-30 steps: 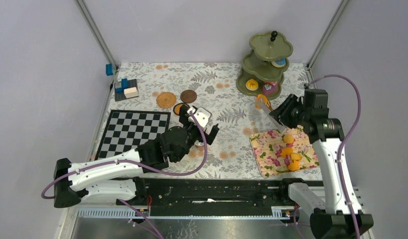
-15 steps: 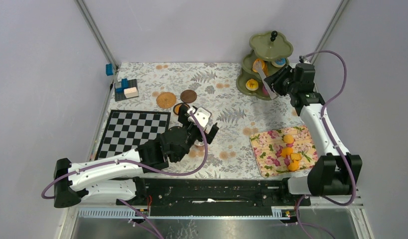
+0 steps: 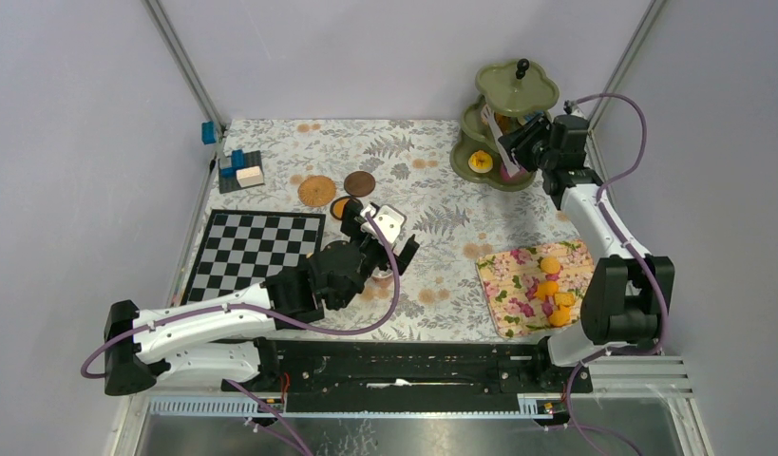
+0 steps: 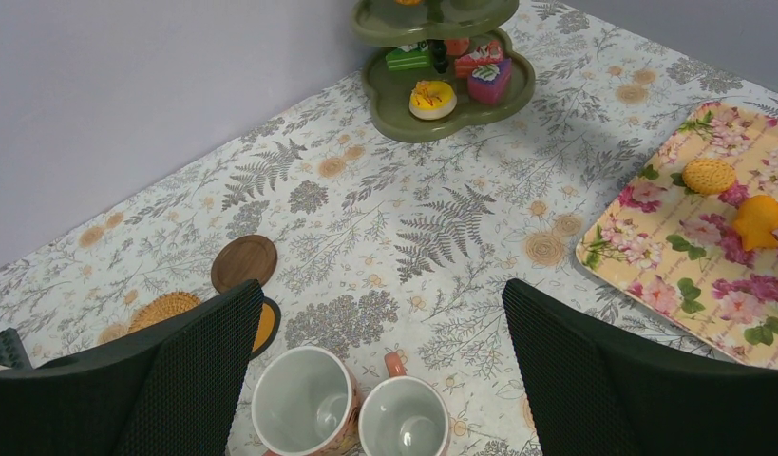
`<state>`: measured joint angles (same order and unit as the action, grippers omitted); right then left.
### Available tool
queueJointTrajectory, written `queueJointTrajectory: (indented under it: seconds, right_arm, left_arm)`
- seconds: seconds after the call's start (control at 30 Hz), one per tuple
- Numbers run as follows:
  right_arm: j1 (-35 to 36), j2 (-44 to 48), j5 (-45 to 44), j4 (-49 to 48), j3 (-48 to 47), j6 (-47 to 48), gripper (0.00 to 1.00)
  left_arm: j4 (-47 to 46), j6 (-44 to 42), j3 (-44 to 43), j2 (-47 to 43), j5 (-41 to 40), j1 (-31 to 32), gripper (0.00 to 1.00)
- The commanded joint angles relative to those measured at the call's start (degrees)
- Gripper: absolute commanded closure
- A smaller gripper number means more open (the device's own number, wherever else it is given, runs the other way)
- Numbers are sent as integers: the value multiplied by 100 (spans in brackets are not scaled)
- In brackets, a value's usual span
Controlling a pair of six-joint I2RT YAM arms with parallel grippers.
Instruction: Serve the afternoon tea
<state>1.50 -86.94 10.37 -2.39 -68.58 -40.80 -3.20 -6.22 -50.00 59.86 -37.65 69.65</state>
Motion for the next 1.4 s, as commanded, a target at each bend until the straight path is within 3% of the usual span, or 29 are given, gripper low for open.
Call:
queueJointTrajectory:
  seconds: [0.0, 0.27, 0.6, 0.93, 1.23, 1.37]
  right_arm:
    - [68, -159, -123, -490, -305, -68, 50]
    - [140, -185, -211, -308, -299, 48, 39]
    - [184, 376, -216, 106, -114, 154, 38]
    - [202, 1485, 4, 843, 586, 439, 39]
    - [202, 2826, 180, 1942, 1100, 1309, 39]
    - [202, 3557, -130, 2632, 1244, 1726, 39]
  left_arm:
    - [-295, -81, 38, -52, -80, -30, 1]
    - [-321, -82, 60, -97, -84, -30, 1]
    - [-288, -58, 41, -87, -39, -30, 1]
    - [-312, -70, 49, -95, -54, -35, 1]
    - [-270, -15, 17, -85, 8, -30, 1]
    - [-232, 6, 1, -112, 27, -30, 1]
